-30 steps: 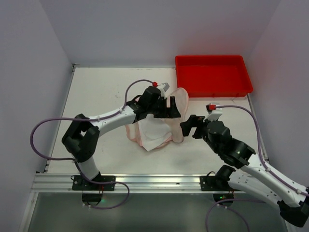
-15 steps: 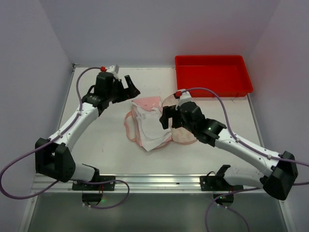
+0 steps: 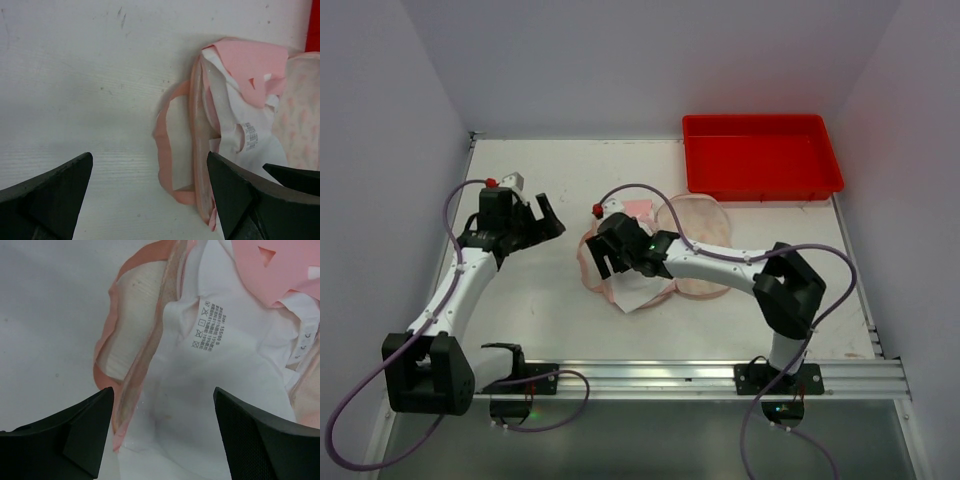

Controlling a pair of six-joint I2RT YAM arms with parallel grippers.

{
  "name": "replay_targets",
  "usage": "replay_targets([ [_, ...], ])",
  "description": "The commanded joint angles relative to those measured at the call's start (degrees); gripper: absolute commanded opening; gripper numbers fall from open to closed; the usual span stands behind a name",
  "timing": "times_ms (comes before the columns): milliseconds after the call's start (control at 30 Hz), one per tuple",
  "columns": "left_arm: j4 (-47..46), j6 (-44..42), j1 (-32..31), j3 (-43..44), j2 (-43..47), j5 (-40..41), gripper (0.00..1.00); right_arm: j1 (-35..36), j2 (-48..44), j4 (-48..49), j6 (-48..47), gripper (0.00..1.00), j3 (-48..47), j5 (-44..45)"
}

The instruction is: Unzip the laundry bag and remove the bra

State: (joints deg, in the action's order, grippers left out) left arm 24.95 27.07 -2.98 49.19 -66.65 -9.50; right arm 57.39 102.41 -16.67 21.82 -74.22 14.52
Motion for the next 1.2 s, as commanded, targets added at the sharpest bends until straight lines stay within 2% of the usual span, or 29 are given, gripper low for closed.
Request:
replay_targets([
  [0,-2.54,-2.64,2.45,-1.73,-1.72,-2.98,1.00,0.10,5.23,-3.45,2.25,0.80,-6.36,7.96],
  [100,-3.33,-2.55,2.81,-2.25,-1.90,-5.35,1.00,0.18,8.50,-6.52,4.10,0.78,-9.36,12.26],
  [200,-3.59,-2.46,2.98,-2.43,-1.90,-6.58,1.00,0.18,10.70,-7.94,4.81,0.70,-10.42,13.95],
  [233,-3.77,-2.46,4.46,-2.52,-1.81,-7.37,1.00,0.18,10.79,-8.12,4.81,0.63,-10.34,14.21],
  [300,-4.12,-2.29,4.92,-2.78,-1.81,-8.43,1.00,0.18,10.53,-8.03,4.90,0.57,-9.46,14.39],
  [333,-4.21,-2.28,5.27,-2.96,-1.90,-9.13,1.00,0.18,10.01,-8.03,4.89,0.49,-9.20,14.31],
  [433,-4.21,-2.28,5.62,-3.13,-1.81,-9.31,1.00,0.18,9.21,-8.12,4.72,0.37,-8.40,15.09],
  [467,-4.29,-2.28,5.62,-3.05,-1.73,-9.40,1.00,0.10,8.78,-8.12,4.89,0.30,-8.14,15.18],
  [700,-4.47,-2.37,5.71,-3.31,-1.90,-10.01,1.00,0.10,4.30,-7.94,4.72,0.00,-6.73,13.87],
  [1033,-4.65,-2.46,5.71,-3.57,-2.34,-10.89,1.00,-0.69,0.42,-8.21,3.05,0.00,-6.12,5.61],
  [1167,-4.65,-2.46,5.62,-3.49,-2.78,-11.60,1.00,-1.31,2.96,-8.12,2.35,0.06,-6.12,4.11],
])
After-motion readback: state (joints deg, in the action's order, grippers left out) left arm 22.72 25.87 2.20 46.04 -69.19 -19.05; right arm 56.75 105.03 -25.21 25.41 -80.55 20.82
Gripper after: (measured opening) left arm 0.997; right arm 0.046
